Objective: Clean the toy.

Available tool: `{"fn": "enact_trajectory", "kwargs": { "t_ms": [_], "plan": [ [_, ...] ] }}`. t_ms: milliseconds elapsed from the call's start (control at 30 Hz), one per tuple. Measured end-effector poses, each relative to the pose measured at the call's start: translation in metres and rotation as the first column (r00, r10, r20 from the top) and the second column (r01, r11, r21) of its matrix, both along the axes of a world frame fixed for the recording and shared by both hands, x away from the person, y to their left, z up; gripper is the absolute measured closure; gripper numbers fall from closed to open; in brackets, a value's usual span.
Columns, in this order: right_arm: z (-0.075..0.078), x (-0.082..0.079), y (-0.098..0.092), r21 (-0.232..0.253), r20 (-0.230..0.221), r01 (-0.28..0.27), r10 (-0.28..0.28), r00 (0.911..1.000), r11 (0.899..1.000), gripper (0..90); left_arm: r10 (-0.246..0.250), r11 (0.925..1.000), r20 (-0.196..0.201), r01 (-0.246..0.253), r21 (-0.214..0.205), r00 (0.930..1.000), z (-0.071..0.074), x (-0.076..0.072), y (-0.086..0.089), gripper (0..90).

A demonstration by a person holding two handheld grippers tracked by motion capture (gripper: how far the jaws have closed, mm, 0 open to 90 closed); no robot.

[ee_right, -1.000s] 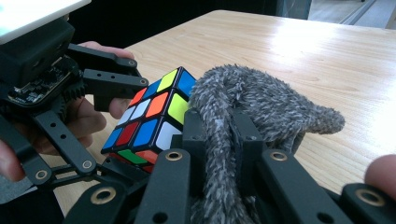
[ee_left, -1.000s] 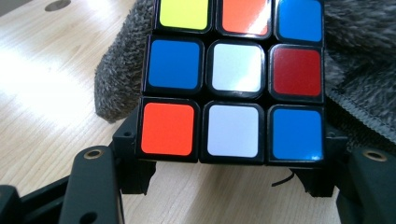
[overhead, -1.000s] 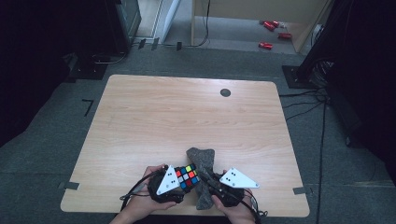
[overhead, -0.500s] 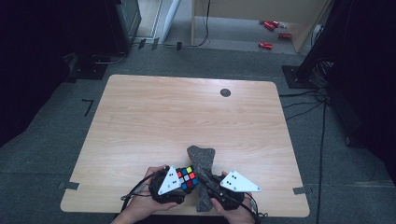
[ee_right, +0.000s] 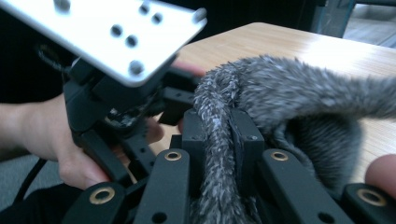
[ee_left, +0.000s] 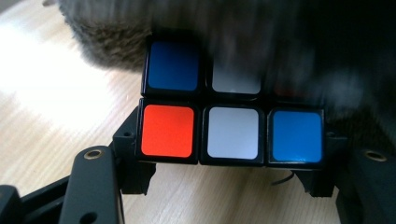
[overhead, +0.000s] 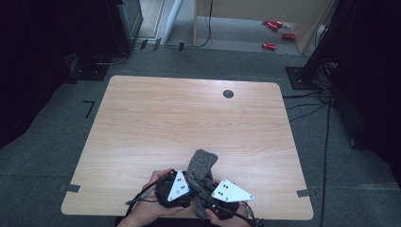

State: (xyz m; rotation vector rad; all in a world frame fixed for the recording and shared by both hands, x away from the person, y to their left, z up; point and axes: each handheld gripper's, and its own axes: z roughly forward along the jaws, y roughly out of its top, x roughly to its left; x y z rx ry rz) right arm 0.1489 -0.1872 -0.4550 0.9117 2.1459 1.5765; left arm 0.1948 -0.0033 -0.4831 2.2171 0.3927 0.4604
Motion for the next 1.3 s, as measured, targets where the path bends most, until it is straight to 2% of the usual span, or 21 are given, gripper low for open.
{"fn": "enact_trajectory", "kwargs": {
  "t_ms": [67, 167, 333, 500, 667, 733, 833, 967, 1067, 1200, 1300],
  "plan": [
    [0.001, -0.002, 0.003, -0.009, 0.005, 0.007, -0.007, 1.0000, 1.000, 79.7, 0.001, 1.0000, 0.015, -0.001, 0.005, 0.9999, 0.001, -0.002, -0.001, 34.6],
    [0.002, 0.001, -0.001, 0.012, -0.003, 0.023, -0.023, 0.9997, 1.000, 80.0, 0.011, 0.9998, 0.038, -0.012, 0.017, 0.9992, 0.002, -0.003, -0.001, 34.7],
    [0.002, 0.006, -0.010, 0.048, -0.018, 0.080, -0.079, 0.9967, 0.996, 80.2, 0.016, 0.9993, 0.042, -0.017, 0.032, 0.9990, 0.001, -0.003, -0.003, 34.8],
    [-0.001, 0.004, -0.004, 0.045, -0.029, 0.057, -0.055, 0.9980, 0.997, 80.1, 0.015, 0.9989, 0.057, -0.017, 0.045, 0.9983, 0.001, -0.005, -0.006, 34.8],
    [-0.005, -0.002, 0.007, 0.005, -0.008, 0.019, -0.019, 0.9998, 1.000, 80.2, 0.005, 0.9993, 0.063, -0.007, 0.035, 0.9980, 0.001, -0.006, -0.006, 34.8],
    [-0.003, -0.001, 0.003, 0.023, -0.004, 0.022, -0.022, 0.9997, 0.999, 80.2, 0.004, 0.9997, 0.059, -0.005, 0.023, 0.9983, 0.003, -0.006, -0.005, 34.8],
    [0.000, 0.003, -0.007, 0.056, -0.003, 0.052, -0.052, 0.9987, 0.997, 80.2, 0.003, 0.9996, 0.058, -0.004, 0.026, 0.9983, 0.002, -0.005, -0.003, 34.8],
    [0.001, 0.008, -0.018, 0.104, -0.031, 0.097, -0.095, 0.9950, 0.990, 80.2, 0.005, 0.9997, 0.053, -0.007, 0.024, 0.9986, 0.002, -0.004, -0.003, 34.8],
    [0.001, 0.006, -0.013, 0.098, -0.027, 0.092, -0.089, 0.9956, 0.991, 80.2, 0.005, 0.9999, 0.051, -0.006, 0.014, 0.9987, 0.001, -0.005, -0.005, 34.8],
    [-0.003, 0.002, -0.003, 0.072, -0.030, 0.044, -0.042, 0.9987, 0.996, 80.3, -0.001, 0.9997, 0.060, -0.001, 0.024, 0.9982, 0.001, -0.007, -0.007, 34.8],
    [-0.002, 0.003, -0.004, 0.072, -0.022, 0.041, -0.039, 0.9990, 0.997, 80.2, -0.005, 0.9998, 0.060, 0.004, 0.019, 0.9982, 0.002, -0.007, -0.006, 34.8]
  ]
}}
